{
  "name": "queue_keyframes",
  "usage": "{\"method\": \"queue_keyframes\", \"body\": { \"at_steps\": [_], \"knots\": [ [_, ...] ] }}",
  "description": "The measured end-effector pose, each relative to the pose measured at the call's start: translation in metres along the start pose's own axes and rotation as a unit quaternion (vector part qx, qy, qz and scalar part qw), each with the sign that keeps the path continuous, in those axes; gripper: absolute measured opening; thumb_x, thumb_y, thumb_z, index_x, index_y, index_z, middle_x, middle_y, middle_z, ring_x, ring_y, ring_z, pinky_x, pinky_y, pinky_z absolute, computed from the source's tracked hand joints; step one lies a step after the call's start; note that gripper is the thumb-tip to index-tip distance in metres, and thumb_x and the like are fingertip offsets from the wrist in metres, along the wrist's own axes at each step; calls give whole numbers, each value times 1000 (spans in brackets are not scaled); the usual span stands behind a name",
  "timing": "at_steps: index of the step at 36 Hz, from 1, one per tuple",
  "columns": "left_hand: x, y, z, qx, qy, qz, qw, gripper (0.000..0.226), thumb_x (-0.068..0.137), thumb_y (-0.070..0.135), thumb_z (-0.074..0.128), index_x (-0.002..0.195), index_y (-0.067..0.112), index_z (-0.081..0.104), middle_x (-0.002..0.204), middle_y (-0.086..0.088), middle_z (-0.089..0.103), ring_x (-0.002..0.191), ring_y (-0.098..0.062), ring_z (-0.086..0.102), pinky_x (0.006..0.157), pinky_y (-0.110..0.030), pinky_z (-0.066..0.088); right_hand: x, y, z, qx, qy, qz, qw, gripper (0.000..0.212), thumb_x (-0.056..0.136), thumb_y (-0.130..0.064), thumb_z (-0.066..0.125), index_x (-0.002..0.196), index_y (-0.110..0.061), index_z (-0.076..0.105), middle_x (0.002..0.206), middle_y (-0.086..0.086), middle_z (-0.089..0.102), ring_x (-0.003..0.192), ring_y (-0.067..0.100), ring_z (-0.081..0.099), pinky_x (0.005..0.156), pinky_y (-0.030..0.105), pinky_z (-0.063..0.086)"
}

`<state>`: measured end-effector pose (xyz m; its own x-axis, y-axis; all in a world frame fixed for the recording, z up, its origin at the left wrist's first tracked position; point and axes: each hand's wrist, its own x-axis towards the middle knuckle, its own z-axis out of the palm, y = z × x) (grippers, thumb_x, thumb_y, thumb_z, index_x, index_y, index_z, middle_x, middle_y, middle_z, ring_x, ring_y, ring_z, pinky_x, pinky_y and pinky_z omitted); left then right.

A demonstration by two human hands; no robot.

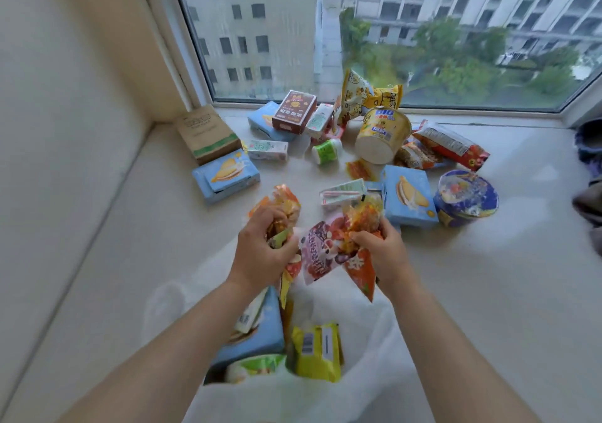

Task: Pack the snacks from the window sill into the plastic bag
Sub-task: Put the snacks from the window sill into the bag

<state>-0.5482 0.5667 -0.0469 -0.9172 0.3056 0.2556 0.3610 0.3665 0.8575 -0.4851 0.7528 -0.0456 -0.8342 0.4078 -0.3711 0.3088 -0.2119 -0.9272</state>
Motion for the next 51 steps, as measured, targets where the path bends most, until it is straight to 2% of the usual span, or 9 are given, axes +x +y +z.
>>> {"method": "queue_keyframes", "body": {
  "at_steps": [8,14,23,30,34,38,42,45,51],
  "knots": [
    [-87,-35,15,80,-202,-28,976,19,74,19,68,88,21,56,96,11,51,84,-15,51,73,-29,44,-57,64,4,-249,-7,2,968,19,73,-8,62,88,-20,61,82,4,67,81,27,63,74,39,51],
    [-99,-60,20,296,-333,-72,892,42,77,29,65,116,22,51,124,7,44,110,-23,43,87,-30,39,-61,75,18,-366,-29,19,930,32,77,-17,59,108,-22,51,95,1,63,89,26,59,79,37,49],
    [-106,-75,-8,418,-300,-94,852,47,91,37,51,135,21,42,139,2,42,121,-26,37,105,-31,25,-52,98,51,-368,-49,45,927,46,84,-20,56,126,-18,39,109,9,61,99,32,57,84,38,48],
    [-118,-74,-17,473,-351,-33,807,58,95,51,35,142,17,33,142,-5,37,132,-28,27,111,-37,18,-68,142,60,-627,-194,13,754,65,87,-34,53,145,-22,26,148,5,33,139,23,26,113,40,23],
    [-120,-67,-22,402,-283,67,868,66,90,45,13,136,15,50,139,-5,50,132,-23,39,112,-33,27,-64,130,58,-551,-173,-10,816,66,81,-46,55,142,-27,36,143,3,43,131,23,38,109,40,31],
    [-114,-76,-28,452,-143,195,859,27,79,26,54,97,19,73,116,-7,65,119,-27,43,109,-44,25,-61,115,44,-494,64,-126,858,46,84,-40,47,125,-20,56,128,2,54,119,22,45,102,36,30],
    [-107,-75,-40,557,-167,-26,813,34,89,34,54,122,35,58,158,-9,14,143,-38,9,110,-60,-11,-57,114,19,-616,158,51,770,71,83,-37,59,144,-14,31,150,12,28,141,29,20,116,45,11],
    [-103,-84,-49,532,-163,-188,809,51,93,30,44,142,35,31,158,-2,-14,142,-38,6,108,-62,18,-59,120,2,-659,112,187,720,48,90,-34,49,134,-16,47,146,9,37,140,28,24,116,48,9],
    [-89,-96,-71,420,-99,-296,852,56,91,6,41,143,19,24,150,3,25,93,-31,53,76,-37,45,-55,94,9,-354,139,209,901,42,101,-21,33,125,6,54,133,27,51,123,38,48,99,36,38]
  ]
}}
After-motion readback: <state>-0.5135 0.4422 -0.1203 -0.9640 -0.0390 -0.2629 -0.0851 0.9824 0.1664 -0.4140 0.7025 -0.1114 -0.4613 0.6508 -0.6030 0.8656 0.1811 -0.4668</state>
